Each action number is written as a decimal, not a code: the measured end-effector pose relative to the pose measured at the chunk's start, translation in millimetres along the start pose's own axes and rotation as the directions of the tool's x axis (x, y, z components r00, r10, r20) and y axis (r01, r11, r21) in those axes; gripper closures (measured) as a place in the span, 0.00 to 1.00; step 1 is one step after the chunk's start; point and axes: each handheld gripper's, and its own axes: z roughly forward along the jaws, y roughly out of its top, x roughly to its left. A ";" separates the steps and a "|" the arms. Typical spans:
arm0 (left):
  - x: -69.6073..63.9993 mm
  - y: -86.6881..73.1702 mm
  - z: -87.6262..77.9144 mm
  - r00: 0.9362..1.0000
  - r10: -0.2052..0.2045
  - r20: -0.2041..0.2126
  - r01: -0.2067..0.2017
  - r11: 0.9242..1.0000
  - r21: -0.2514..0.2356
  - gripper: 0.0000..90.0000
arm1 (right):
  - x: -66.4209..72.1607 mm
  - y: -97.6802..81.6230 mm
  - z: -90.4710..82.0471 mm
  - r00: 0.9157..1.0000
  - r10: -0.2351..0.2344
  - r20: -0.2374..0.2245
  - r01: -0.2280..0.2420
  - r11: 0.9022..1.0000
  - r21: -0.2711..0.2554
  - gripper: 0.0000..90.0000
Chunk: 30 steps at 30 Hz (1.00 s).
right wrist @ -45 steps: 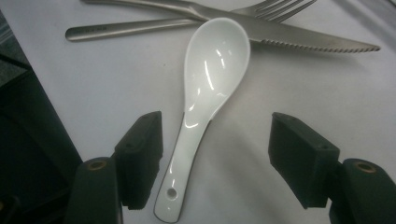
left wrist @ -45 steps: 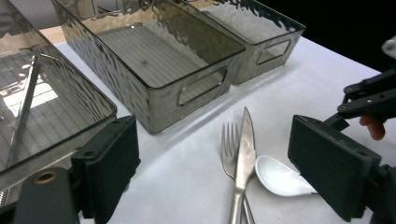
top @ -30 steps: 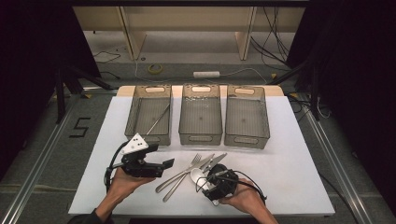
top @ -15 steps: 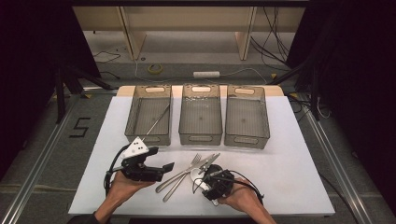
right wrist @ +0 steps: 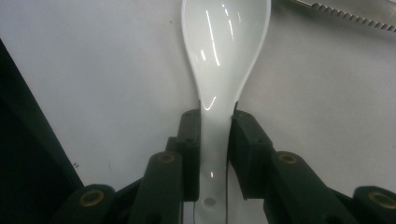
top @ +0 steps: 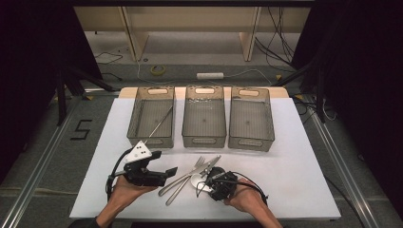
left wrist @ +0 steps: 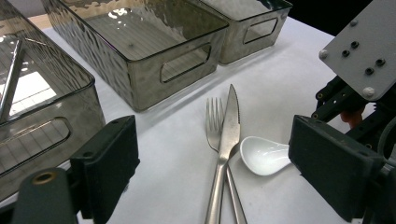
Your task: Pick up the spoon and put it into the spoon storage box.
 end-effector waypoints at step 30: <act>2.5 -0.2 1.2 1.000 -0.015 0.008 0.015 1.000 -0.009 0.17 | -50.4 1.4 -41.1 0.998 0.049 -0.046 -0.058 0.977 -0.205 0.96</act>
